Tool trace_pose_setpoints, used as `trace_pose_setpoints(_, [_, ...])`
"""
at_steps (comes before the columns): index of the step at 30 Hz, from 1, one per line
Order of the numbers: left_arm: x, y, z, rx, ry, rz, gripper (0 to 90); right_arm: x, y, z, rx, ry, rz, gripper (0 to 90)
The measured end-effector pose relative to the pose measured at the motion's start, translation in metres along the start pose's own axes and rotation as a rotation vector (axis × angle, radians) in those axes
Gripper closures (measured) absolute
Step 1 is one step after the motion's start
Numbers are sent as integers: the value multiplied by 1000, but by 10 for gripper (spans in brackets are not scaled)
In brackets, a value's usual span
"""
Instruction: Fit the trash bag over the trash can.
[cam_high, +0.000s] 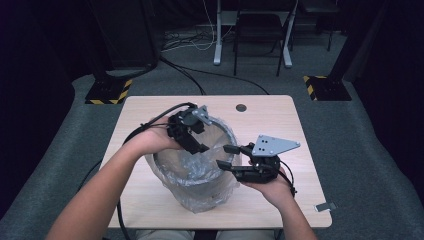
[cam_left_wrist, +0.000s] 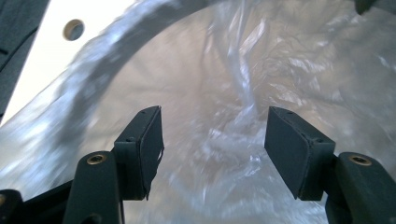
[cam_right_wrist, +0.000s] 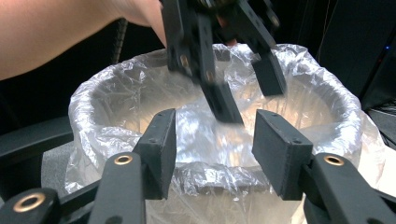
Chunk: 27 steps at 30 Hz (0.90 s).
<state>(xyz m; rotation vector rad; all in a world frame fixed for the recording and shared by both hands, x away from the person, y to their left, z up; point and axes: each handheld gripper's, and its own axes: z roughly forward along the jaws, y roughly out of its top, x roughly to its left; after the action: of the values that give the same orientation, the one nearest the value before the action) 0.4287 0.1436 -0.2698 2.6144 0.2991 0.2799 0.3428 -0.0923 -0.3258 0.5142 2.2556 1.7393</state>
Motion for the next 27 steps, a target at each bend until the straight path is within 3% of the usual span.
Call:
trace_pose_setpoints(4, [6,-16,-6,35,-8,-48,369,0,0,1,-2,-1,0,486])
trace_pose_setpoints(8, [4,-24,6,89,-31,-45,370,0,-1,2,-6,1,1,485])
trace_pose_setpoints(16, [0,-23,14,115,-68,-6,384,0,-1,1,-11,3,2,482])
trace_pose_setpoints(19, [-3,-16,16,124,-50,16,396,0,-2,2,-14,6,0,482])
trace_pose_setpoints(24, [-11,0,23,138,-56,72,382,0,-2,2,-12,4,2,480])
trace_pose_setpoints(27, [-11,5,31,163,-66,79,388,0,-2,2,-13,4,2,480])
